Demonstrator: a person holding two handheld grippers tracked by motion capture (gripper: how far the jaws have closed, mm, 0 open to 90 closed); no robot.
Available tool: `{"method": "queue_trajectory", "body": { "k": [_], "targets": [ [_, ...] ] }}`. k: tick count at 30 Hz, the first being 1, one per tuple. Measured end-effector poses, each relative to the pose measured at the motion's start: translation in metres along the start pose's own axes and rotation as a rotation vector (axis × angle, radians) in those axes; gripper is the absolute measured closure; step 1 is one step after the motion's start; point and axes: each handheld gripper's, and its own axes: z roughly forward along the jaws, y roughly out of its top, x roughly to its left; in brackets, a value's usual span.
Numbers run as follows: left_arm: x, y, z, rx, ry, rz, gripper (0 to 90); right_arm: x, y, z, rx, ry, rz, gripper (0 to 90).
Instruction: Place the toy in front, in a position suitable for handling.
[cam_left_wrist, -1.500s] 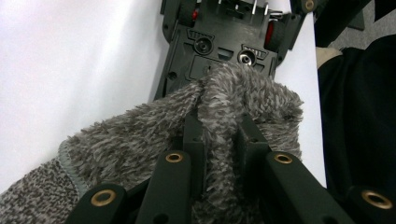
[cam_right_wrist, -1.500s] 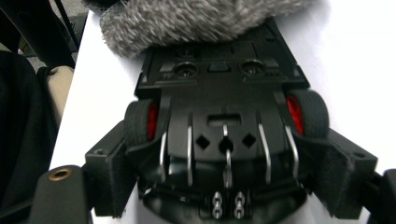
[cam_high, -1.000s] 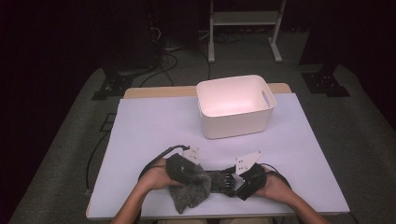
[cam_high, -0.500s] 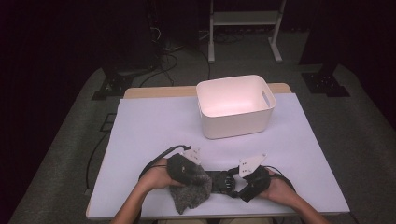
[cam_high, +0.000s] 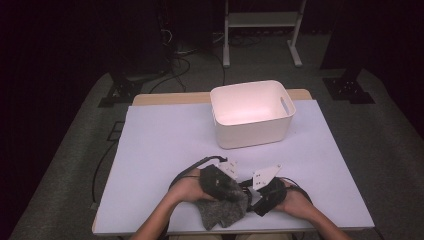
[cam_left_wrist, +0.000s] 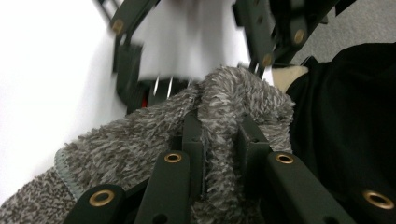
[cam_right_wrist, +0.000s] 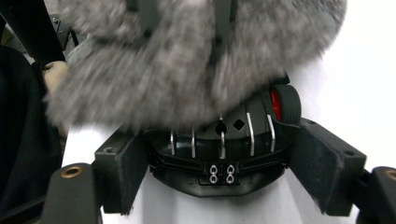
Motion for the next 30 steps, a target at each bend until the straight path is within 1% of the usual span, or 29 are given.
{"method": "queue_trajectory", "body": {
  "k": [2,4,6,9,11,14,18,24,25,27,30],
  "targets": [
    [0.001,0.002,0.003,0.009,-0.004,0.000,77.3,0.000,-0.001,0.001,0.006,-0.001,-0.007,23.2],
    [0.002,0.004,0.004,-0.002,-0.004,-0.015,77.2,0.000,-0.001,0.002,0.012,0.003,0.001,23.2],
    [0.004,0.005,0.005,-0.009,0.004,-0.010,77.1,-0.001,-0.001,0.002,0.008,0.006,0.009,23.2],
    [0.006,0.006,0.006,-0.011,0.006,-0.016,77.2,-0.002,-0.002,0.002,0.005,0.011,0.015,23.2],
    [0.007,0.005,0.006,-0.008,0.013,-0.015,77.3,-0.002,-0.003,0.003,0.004,0.013,0.016,23.2],
    [0.010,-0.001,0.001,-0.007,0.033,-0.028,77.3,-0.003,-0.004,0.003,0.002,0.018,0.019,23.2],
    [0.012,-0.014,-0.009,-0.006,0.064,-0.060,77.2,-0.004,-0.005,0.004,0.004,0.018,0.008,23.1],
    [0.012,-0.046,-0.032,0.000,0.111,-0.126,77.2,-0.005,-0.004,0.002,-0.011,0.018,0.003,23.0],
    [0.012,-0.050,-0.034,0.002,0.116,-0.131,77.1,-0.005,-0.004,0.002,-0.015,0.019,0.001,23.0],
    [0.011,-0.061,-0.041,0.006,0.129,-0.157,77.1,-0.006,-0.004,0.001,-0.020,0.021,-0.001,23.0],
    [0.010,-0.071,-0.047,0.010,0.136,-0.174,77.0,-0.007,-0.003,0.001,-0.017,0.026,-0.003,22.9]
  ]
}}
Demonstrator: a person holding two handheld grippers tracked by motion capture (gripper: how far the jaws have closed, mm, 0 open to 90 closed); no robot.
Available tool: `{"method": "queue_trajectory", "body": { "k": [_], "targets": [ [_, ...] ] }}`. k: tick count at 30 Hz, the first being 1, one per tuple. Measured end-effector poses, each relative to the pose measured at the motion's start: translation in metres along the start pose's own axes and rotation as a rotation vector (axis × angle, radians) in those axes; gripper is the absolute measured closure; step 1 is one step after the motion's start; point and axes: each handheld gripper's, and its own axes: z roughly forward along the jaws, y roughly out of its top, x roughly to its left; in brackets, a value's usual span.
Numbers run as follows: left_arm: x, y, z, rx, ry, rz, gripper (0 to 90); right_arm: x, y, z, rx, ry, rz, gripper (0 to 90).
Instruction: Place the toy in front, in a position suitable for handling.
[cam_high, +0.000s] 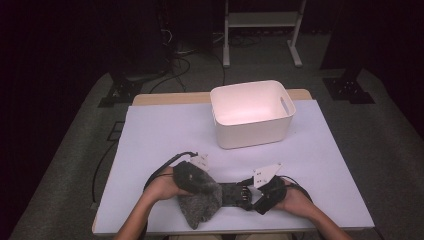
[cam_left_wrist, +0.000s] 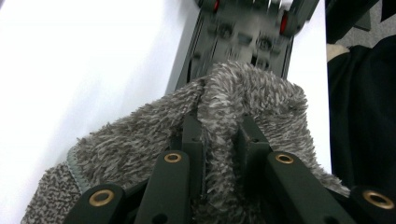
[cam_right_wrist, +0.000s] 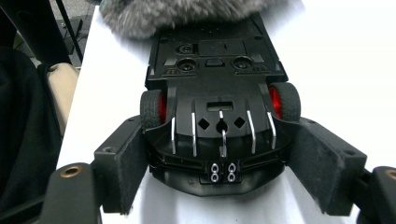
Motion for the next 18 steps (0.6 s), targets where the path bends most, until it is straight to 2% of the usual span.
{"method": "queue_trajectory", "body": {
  "k": [4,7,10,12,14,16,18],
  "targets": [
    [-0.001,-0.004,0.001,-0.013,-0.011,-0.008,76.7,0.000,0.001,0.000,-0.003,0.000,0.007,22.7],
    [-0.001,-0.004,0.004,-0.020,-0.037,-0.011,76.3,-0.001,0.000,-0.001,0.002,-0.014,0.025,21.6],
    [-0.001,-0.004,0.005,-0.007,-0.043,-0.011,75.5,-0.002,-0.001,-0.005,0.001,-0.020,0.052,21.4],
    [-0.001,-0.004,0.005,-0.007,-0.042,-0.004,75.6,-0.001,-0.002,-0.007,0.000,-0.027,0.052,21.8],
    [-0.001,-0.003,0.005,-0.021,-0.043,-0.012,75.6,-0.001,-0.003,-0.009,-0.006,-0.029,0.051,23.7],
    [-0.001,0.001,0.006,-0.033,-0.060,-0.004,75.8,0.000,-0.002,-0.010,-0.014,-0.040,0.046,29.6],
    [-0.003,0.007,0.010,-0.025,-0.074,0.008,76.3,-0.002,-0.001,-0.012,-0.026,-0.031,0.050,30.7]
  ]
}}
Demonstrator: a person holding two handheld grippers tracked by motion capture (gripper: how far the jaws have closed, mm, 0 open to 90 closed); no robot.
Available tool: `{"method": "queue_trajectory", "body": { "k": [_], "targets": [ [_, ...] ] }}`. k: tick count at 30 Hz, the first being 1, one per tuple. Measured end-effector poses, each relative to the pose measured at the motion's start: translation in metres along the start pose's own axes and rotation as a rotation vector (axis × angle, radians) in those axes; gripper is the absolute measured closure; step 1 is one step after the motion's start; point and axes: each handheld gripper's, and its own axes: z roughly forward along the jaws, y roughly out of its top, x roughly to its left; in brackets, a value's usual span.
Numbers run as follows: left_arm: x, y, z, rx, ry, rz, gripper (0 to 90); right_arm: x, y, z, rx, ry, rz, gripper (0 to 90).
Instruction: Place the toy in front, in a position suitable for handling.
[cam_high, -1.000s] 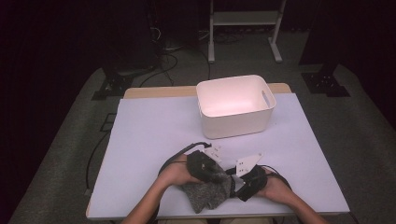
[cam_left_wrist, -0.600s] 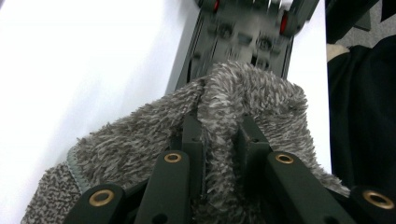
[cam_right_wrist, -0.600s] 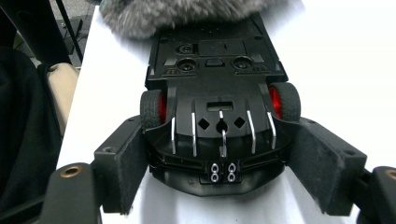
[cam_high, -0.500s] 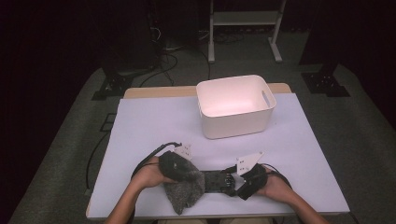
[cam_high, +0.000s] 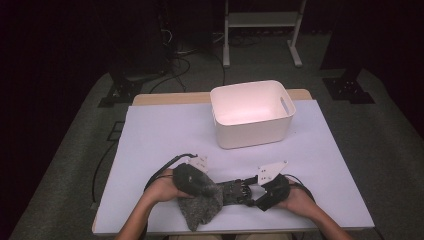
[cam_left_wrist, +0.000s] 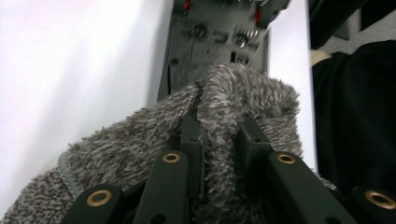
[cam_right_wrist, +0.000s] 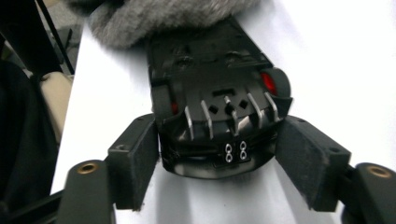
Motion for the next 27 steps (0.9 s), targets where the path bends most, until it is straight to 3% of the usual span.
{"method": "queue_trajectory", "body": {
  "k": [12,15,19,27],
  "targets": [
    [-0.010,0.056,0.034,0.022,-0.048,0.115,76.7,-0.001,-0.007,0.003,0.016,0.020,0.021,30.8],
    [-0.011,0.068,0.043,0.062,-0.040,0.144,76.7,-0.001,-0.010,0.005,0.028,0.025,0.029,30.6],
    [-0.010,0.071,0.045,0.068,-0.049,0.139,77.2,-0.001,-0.011,0.006,0.028,0.027,0.035,27.7],
    [-0.009,0.069,0.045,0.054,-0.040,0.139,77.1,-0.002,-0.002,0.012,0.041,0.015,-0.003,22.0]
  ]
}}
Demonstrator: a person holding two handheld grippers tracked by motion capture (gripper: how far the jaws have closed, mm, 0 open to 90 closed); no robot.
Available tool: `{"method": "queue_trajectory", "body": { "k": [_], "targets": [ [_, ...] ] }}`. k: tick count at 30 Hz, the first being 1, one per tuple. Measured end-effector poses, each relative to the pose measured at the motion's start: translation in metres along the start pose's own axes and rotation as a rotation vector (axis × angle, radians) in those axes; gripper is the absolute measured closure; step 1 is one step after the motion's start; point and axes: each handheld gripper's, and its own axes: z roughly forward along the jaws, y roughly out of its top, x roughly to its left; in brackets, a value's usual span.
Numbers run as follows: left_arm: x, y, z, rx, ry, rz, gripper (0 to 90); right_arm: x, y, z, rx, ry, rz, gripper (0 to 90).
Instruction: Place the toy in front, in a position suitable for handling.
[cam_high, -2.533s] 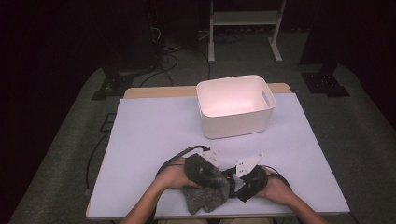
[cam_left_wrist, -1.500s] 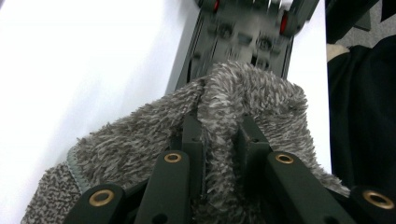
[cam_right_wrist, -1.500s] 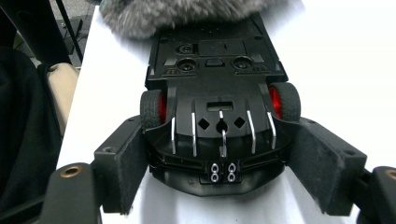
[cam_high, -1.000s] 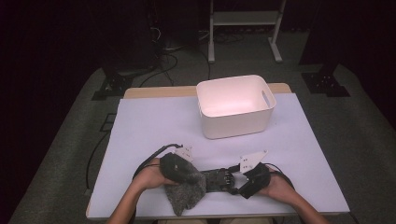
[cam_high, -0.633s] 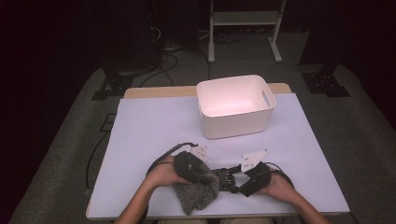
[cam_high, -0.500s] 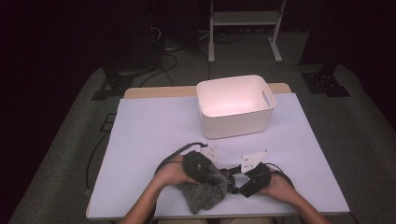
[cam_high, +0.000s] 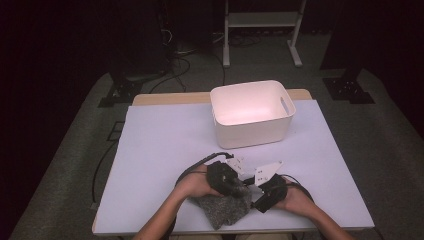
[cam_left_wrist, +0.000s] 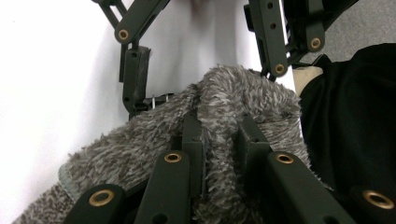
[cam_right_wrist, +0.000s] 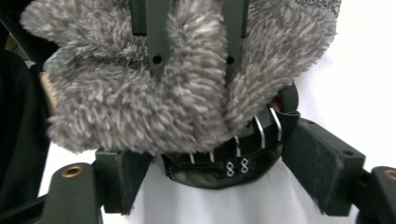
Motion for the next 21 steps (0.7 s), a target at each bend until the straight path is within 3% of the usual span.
{"method": "queue_trajectory", "body": {
  "k": [7,11,17,21],
  "targets": [
    [0.000,-0.002,-0.001,-0.011,-0.018,-0.001,77.1,-0.001,0.004,-0.002,0.024,-0.012,-0.048,19.0],
    [0.000,-0.002,-0.001,-0.006,-0.017,0.004,77.1,-0.004,0.005,-0.003,0.027,-0.004,-0.041,17.6],
    [0.000,-0.002,-0.001,-0.009,-0.016,0.017,77.0,-0.007,0.009,0.010,0.038,0.038,-0.033,15.9],
    [0.000,-0.006,-0.003,-0.027,-0.017,0.006,77.0,-0.003,0.008,0.012,0.039,0.017,-0.049,18.5]
  ]
}}
